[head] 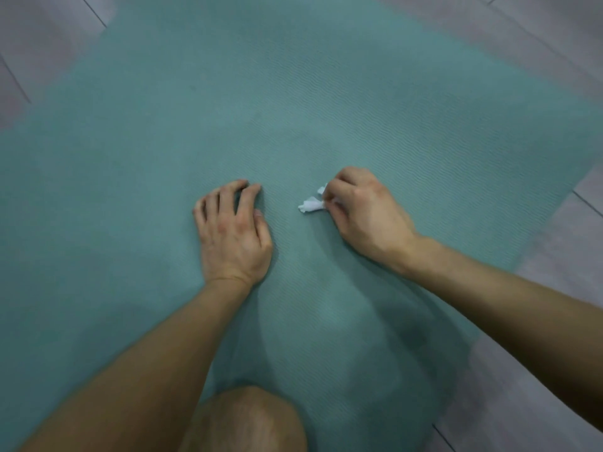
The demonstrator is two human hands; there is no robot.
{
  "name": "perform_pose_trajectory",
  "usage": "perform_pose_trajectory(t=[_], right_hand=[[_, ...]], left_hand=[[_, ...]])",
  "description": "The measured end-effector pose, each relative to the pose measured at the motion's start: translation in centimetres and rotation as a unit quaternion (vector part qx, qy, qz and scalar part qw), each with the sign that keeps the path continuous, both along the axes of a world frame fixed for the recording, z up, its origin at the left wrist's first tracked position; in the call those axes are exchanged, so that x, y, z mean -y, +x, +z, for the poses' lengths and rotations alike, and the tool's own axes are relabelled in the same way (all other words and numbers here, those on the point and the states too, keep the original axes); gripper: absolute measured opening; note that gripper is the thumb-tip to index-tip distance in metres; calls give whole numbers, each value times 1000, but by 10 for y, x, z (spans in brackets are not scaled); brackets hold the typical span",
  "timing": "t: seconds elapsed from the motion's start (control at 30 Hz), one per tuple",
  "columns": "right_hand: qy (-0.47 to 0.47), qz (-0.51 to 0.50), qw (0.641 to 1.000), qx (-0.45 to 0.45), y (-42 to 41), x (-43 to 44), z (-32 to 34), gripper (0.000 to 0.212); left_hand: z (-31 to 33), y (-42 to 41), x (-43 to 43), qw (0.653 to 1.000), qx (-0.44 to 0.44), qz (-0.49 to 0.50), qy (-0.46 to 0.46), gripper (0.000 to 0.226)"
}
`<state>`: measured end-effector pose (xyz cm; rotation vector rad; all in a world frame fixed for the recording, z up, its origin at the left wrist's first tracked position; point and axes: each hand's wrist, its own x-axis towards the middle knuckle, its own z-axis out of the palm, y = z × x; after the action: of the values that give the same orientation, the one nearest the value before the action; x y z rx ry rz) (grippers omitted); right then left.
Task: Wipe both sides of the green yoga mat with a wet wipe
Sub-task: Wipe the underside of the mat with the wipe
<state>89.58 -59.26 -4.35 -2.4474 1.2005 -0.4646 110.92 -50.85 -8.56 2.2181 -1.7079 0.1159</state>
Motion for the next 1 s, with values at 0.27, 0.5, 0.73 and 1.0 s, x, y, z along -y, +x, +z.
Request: perform_pose_trajectory(t=[0.27, 0.5, 0.73, 1.0], right_hand=[[-62, -107, 992, -38, -52, 82, 2, 39], [-71, -258, 963, -23, -13, 54, -7, 29], [-11, -424, 906, -13, 15, 71, -5, 22], [3, -524, 852, 8, 54, 47, -2, 14]], left_hand=[[2, -1, -1, 1000, -4, -4, 2, 40], [6, 0, -2, 999, -4, -4, 38, 40], [20, 8, 3, 991, 14, -55, 120, 46], [20, 155, 58, 942, 65, -317, 91, 42]])
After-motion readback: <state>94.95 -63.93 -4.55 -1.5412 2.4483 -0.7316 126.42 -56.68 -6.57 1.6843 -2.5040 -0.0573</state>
